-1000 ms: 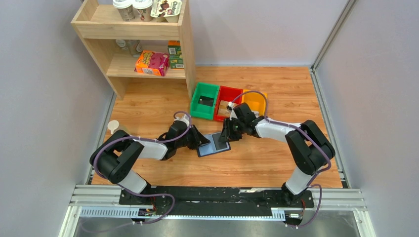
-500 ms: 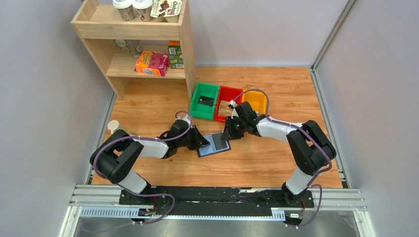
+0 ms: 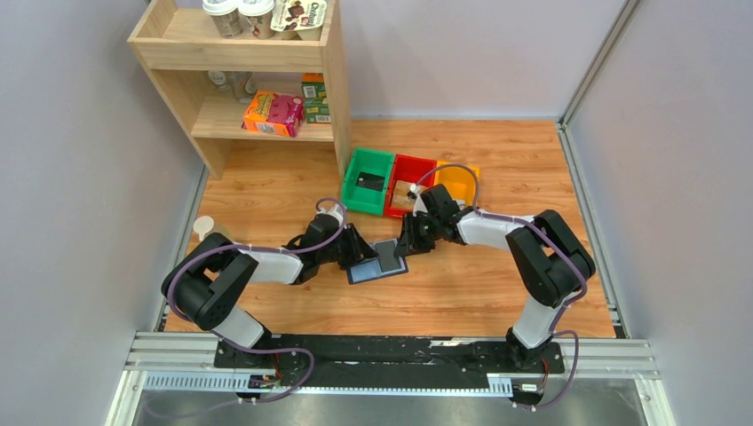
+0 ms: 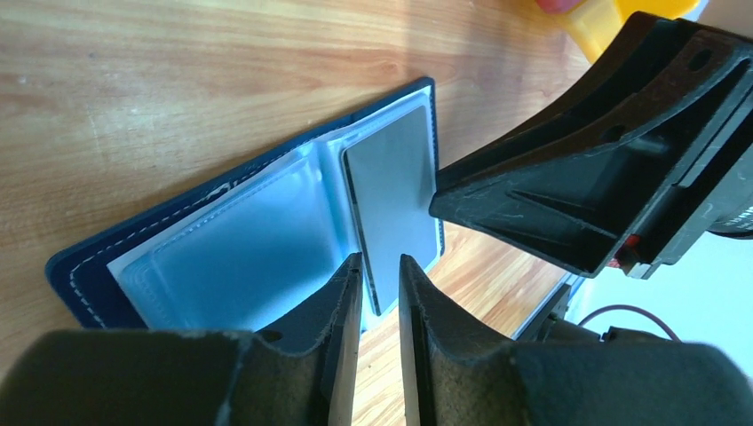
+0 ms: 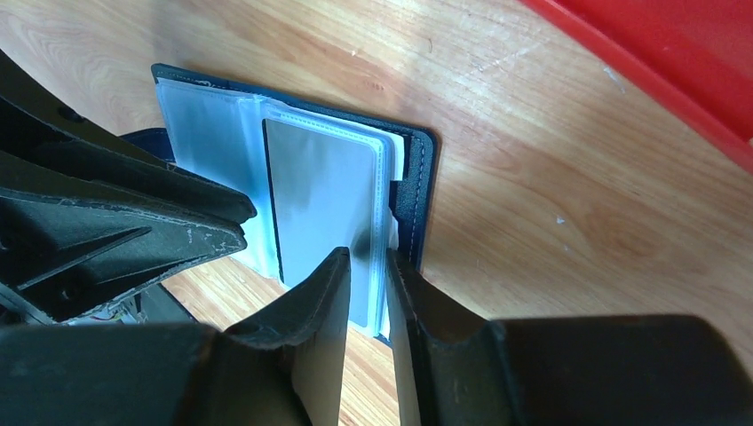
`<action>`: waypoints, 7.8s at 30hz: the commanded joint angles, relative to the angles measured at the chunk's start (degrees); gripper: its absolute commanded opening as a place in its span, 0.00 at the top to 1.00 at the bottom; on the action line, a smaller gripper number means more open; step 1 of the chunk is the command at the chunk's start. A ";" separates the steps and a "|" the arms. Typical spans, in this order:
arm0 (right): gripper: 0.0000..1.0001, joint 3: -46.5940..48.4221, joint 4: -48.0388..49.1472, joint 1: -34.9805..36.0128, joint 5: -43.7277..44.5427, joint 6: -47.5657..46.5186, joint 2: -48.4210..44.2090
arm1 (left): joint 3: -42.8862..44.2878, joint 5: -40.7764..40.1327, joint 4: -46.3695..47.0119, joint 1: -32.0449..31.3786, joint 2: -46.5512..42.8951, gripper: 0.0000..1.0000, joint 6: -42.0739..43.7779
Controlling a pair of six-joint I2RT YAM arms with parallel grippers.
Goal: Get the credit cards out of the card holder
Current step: Remove the credit card from the card holder.
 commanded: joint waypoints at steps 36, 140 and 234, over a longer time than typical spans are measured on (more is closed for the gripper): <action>0.90 1.93 2.67 2.51 -5.35 0.03 4.24 | -1.80 1.23 11.04 -0.20 2.30 0.69 -2.70; 0.90 7.12 -5.69 2.86 2.73 -1.73 -0.60 | 1.10 -8.79 -18.48 -0.64 -4.38 0.78 -0.51; 0.93 1.93 0.73 3.39 -0.08 -0.06 8.10 | -5.58 -1.76 15.08 -0.73 -2.28 0.83 -7.98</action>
